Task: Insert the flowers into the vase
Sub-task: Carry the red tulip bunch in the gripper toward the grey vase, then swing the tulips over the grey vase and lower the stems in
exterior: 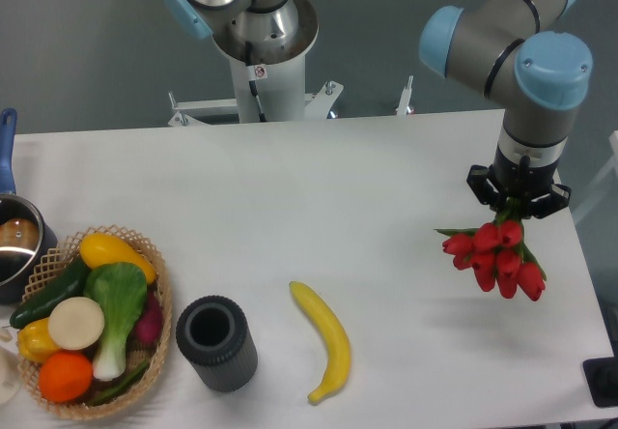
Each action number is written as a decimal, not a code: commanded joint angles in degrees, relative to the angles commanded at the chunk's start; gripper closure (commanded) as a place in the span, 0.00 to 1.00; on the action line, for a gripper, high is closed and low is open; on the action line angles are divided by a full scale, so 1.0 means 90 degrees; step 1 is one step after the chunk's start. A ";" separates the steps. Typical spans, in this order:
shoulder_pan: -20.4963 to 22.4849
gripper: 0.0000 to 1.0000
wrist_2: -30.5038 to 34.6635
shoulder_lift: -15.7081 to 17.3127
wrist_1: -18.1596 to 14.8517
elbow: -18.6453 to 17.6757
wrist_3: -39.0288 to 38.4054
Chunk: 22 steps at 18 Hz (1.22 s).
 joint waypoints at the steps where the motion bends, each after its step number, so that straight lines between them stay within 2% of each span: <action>1: -0.0049 1.00 0.0000 0.0000 0.0000 0.0000 -0.0010; 5: -0.0225 1.00 -0.0049 0.0185 -0.0137 -0.0078 -0.0214; 9: -0.0605 1.00 -0.0301 0.0342 -0.0059 -0.0166 -0.0449; 14: -0.0645 1.00 -0.1950 0.0908 0.0067 -0.0166 -0.0946; 18: -0.0713 1.00 -0.3346 0.1025 0.0819 -0.0195 -0.1727; 22: -0.0801 1.00 -0.4958 0.1016 0.1141 -0.0117 -0.2431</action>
